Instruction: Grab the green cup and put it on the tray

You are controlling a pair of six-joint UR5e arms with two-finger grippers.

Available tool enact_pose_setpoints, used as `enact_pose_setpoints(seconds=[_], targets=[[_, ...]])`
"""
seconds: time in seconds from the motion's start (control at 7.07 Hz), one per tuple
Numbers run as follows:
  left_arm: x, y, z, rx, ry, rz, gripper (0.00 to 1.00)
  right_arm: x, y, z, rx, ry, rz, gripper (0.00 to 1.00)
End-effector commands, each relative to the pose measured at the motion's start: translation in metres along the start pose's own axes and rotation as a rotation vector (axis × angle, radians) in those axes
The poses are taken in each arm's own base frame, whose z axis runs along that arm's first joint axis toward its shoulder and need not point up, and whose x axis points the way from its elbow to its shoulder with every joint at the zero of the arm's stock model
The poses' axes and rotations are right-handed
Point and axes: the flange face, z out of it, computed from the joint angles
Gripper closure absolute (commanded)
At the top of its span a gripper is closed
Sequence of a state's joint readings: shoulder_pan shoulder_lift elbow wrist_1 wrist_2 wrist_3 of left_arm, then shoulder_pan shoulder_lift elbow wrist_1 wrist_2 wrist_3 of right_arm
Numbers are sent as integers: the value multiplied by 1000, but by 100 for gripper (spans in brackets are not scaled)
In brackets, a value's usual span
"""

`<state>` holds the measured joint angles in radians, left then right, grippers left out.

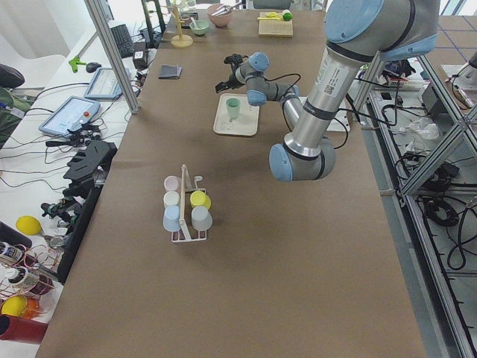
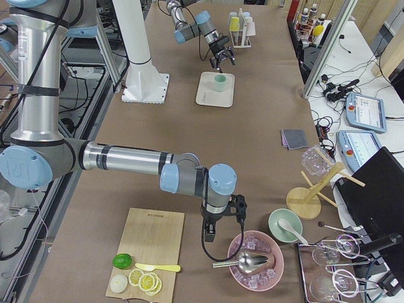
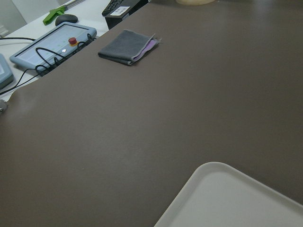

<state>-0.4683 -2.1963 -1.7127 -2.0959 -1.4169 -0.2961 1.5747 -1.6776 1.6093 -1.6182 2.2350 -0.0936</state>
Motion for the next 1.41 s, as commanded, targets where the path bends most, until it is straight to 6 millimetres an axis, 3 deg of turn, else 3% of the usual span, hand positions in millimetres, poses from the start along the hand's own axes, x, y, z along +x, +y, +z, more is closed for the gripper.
enact_pose_setpoints(seconds=[0.0, 0.14, 0.57, 0.85, 0.99, 1.27], targets=[[-38, -10, -13, -68, -185, 218, 1, 0, 0, 0, 0, -2, 1, 0], [-62, -9, -13, -105, -277, 294, 1, 0, 0, 0, 0, -2, 1, 0], [-131, 4, -10, -243, -390, 281, 1, 2, 1, 2, -4, -2, 4, 0], [-185, 8, -21, -285, -243, 194, 1, 2, 1, 3, -6, -2, 6, 0], [-212, 19, -29, -311, -196, 154, 1, 2, 2, 3, -7, -4, 7, 0], [-323, 56, -76, -367, -93, -14, 1, 2, 1, 3, -5, -4, 5, 0]])
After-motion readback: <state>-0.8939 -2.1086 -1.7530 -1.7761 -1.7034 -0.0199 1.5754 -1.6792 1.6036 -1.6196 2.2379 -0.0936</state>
